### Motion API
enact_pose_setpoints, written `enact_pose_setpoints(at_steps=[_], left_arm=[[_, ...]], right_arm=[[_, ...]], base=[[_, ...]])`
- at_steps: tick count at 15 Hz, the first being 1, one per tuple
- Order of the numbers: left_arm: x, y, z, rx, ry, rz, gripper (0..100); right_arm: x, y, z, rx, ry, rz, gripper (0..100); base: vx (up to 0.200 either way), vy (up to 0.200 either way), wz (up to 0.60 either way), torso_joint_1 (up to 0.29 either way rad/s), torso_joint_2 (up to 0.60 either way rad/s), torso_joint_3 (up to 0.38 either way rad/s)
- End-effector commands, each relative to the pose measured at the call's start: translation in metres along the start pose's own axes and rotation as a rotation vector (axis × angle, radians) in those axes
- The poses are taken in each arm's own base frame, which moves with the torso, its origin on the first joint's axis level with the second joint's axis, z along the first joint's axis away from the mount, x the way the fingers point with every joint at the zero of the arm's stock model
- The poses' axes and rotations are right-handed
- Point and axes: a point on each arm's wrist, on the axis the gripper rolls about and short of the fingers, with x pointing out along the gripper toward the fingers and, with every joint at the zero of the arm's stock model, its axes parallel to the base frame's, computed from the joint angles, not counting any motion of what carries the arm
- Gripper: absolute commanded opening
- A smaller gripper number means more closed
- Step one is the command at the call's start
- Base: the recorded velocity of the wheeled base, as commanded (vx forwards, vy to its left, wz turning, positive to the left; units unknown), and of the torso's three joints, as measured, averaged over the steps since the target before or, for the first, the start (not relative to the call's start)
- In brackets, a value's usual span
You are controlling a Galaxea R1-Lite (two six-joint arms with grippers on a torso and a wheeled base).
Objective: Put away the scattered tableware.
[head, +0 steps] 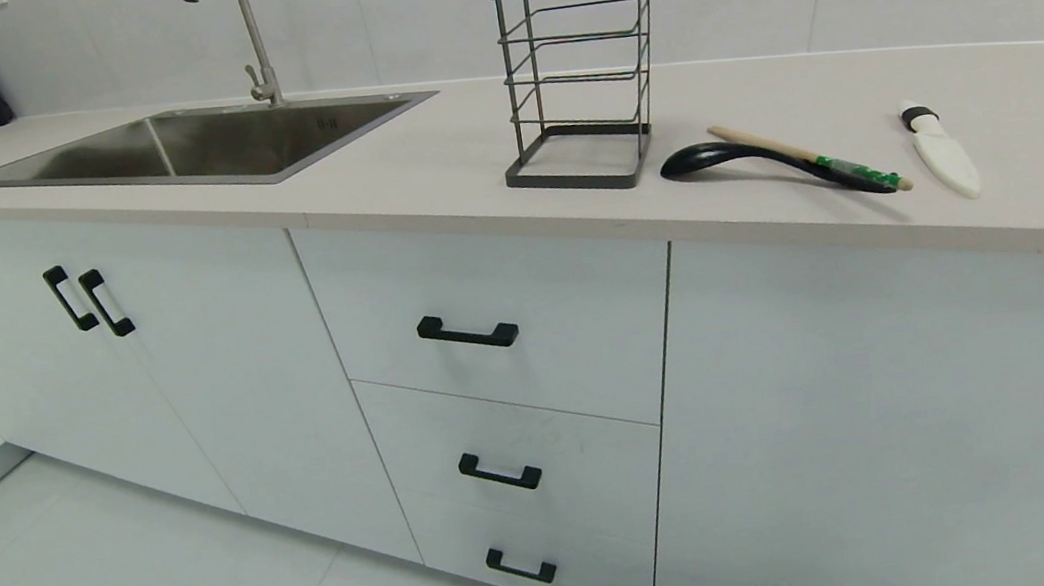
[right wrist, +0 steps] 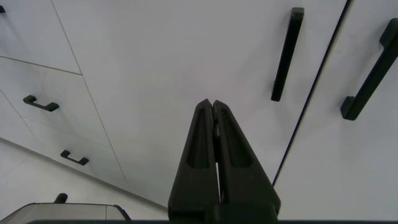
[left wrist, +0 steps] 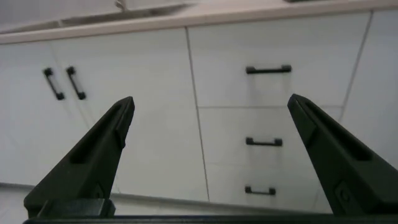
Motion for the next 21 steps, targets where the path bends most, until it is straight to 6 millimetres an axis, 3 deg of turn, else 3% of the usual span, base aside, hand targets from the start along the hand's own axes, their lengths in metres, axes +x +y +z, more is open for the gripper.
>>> enact_pose_setpoints(at_steps=[1, 5, 9, 12, 13, 16, 21], left_arm=[[0.030, 0.004, -0.020, 0.026, 0.210, -0.181, 100], [0.067, 0.010, -0.040, 0.118, 0.441, -0.293, 100], [0.109, 0.019, -0.063, 0.384, 0.597, -0.436, 100], [0.134, 0.015, -0.073, 0.543, 0.585, -0.599, 100], [0.145, 0.005, -0.069, 0.574, 0.543, -0.689, 100], [0.160, -0.007, -0.067, 0.628, 0.509, -0.790, 100], [0.181, -0.019, -0.085, 0.811, 0.496, -0.965, 100]], right_arm=[[0.000, 0.000, 0.000, 0.000, 0.001, 0.000, 0], [0.000, 0.000, 0.000, 0.000, 0.001, 0.000, 0], [0.000, 0.000, 0.000, 0.000, 0.003, 0.002, 0], [0.000, 0.000, 0.000, 0.000, 0.001, 0.002, 0], [0.000, 0.000, 0.000, 0.000, 0.003, 0.002, 0], [0.000, 0.000, 0.000, 0.000, 0.001, 0.002, 0], [0.000, 0.000, 0.000, 0.000, 0.001, 0.002, 0]], base=[[0.000, 0.000, 0.00, 0.000, 0.00, 0.000], [0.000, 0.000, 0.00, 0.000, 0.00, 0.000], [0.000, 0.000, 0.00, 0.000, 0.00, 0.000], [0.000, 0.000, 0.00, 0.000, 0.00, 0.000], [0.000, 0.000, 0.00, 0.000, 0.00, 0.000], [0.000, 0.000, 0.00, 0.000, 0.00, 0.000], [0.000, 0.000, 0.00, 0.000, 0.00, 0.000]])
